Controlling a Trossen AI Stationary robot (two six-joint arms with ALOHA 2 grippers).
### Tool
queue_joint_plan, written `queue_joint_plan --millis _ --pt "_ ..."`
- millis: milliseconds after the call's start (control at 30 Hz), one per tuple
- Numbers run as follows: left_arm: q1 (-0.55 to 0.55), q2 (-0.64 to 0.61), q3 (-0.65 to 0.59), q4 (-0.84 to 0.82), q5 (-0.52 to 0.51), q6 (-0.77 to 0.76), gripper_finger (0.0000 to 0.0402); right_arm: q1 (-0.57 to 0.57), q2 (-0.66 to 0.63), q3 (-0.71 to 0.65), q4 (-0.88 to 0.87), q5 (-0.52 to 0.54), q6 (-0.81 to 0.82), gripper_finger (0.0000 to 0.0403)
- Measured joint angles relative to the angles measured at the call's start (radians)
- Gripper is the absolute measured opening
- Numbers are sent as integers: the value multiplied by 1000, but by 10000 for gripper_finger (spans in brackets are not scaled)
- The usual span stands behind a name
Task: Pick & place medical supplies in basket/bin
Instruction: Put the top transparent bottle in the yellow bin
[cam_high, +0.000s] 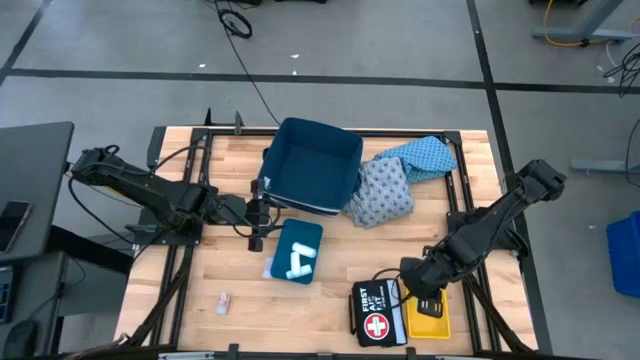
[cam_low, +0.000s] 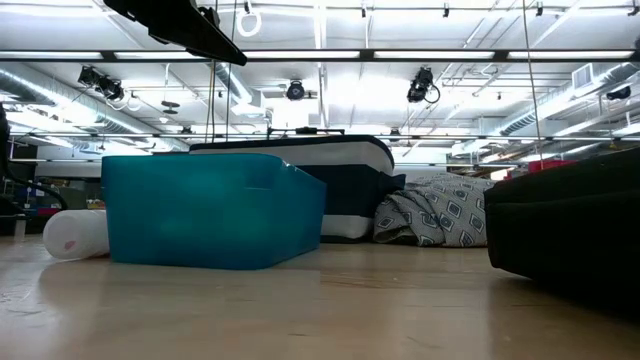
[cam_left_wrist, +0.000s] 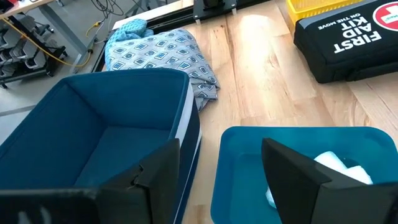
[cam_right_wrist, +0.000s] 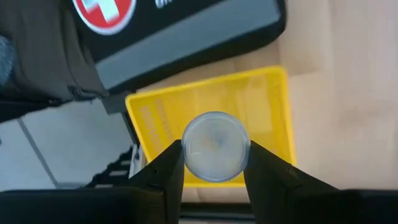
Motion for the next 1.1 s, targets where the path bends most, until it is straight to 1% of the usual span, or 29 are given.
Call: queue_joint_plan --millis 367,567,833,1000,1033,1100 --pt "0 0 0 -15 0 -17 213 6 167 0 32 -132 -65 139" --pt "0 0 0 -19 0 -26 213 14 246 -1 44 -174 -89 139" --pt "0 0 0 -24 0 -26 213 19 290 -1 78 -178 -107 139" --pt "0 0 0 -24 12 -26 213 19 290 -1 78 -131 -89 139" --pt "0 0 0 -24 14 -26 213 19 290 -1 78 -124 -84 144" --pt "0 0 0 -25 15 -26 213 19 290 -1 78 -104 -66 177"
